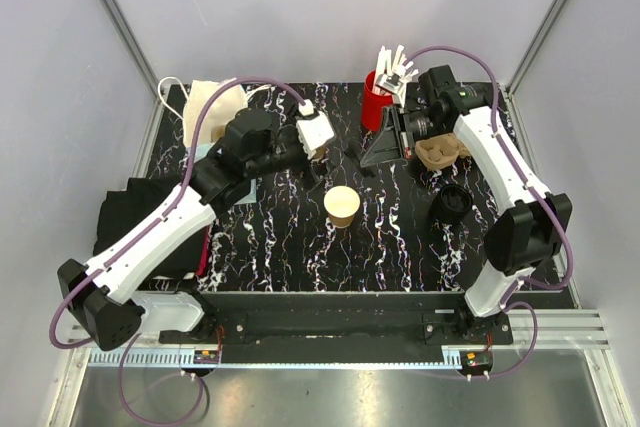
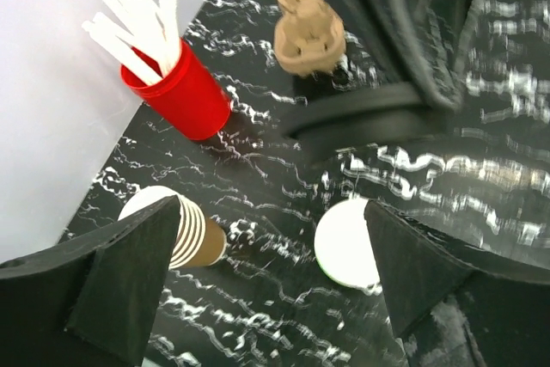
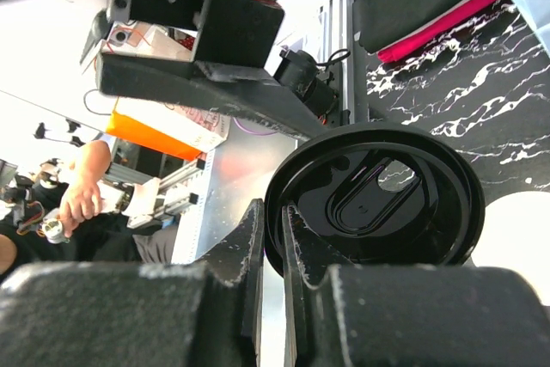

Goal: Pack the takeout coffee

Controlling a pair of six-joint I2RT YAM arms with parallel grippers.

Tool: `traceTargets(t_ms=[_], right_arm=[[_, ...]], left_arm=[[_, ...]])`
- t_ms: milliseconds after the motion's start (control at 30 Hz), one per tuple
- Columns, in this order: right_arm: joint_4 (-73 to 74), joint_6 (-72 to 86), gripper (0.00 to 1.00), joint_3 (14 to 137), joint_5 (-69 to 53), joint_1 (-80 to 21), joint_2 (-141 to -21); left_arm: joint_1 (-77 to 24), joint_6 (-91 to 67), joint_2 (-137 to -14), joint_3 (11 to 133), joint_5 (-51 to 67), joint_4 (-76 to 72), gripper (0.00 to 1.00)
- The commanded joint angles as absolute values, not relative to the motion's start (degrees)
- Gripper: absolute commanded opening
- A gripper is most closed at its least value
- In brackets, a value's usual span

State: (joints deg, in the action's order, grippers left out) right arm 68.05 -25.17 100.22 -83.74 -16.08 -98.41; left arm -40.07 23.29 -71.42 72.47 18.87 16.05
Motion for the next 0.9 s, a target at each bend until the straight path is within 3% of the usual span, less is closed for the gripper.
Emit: traceTargets(t_ms=[0,267,467,867], right_arm=[[67.1,-23.4,0.13,99.1,-86.7,-16.1,-99.3],[67.1,-24.0,0.13,94.9,-81.7,-17.5,-99.1],[67.2,-23.2,0.13,95.4,-79.5,-19.4,-97.3],[67.3,-23.7,0.13,94.1,-80.2,-19.5,-95.5]], left_arm=[[-41.3,35.8,-71.5,77.8,22.1,22.7,0.99],[-46.9,53.4,-75.5,88.9,22.4,40.5,0.99],[-51.8,62.3,-79.9,91.4,18.0,45.9,0.99],[-55.0,65.3,-83.8,92.8,15.4,49.0,0.97]])
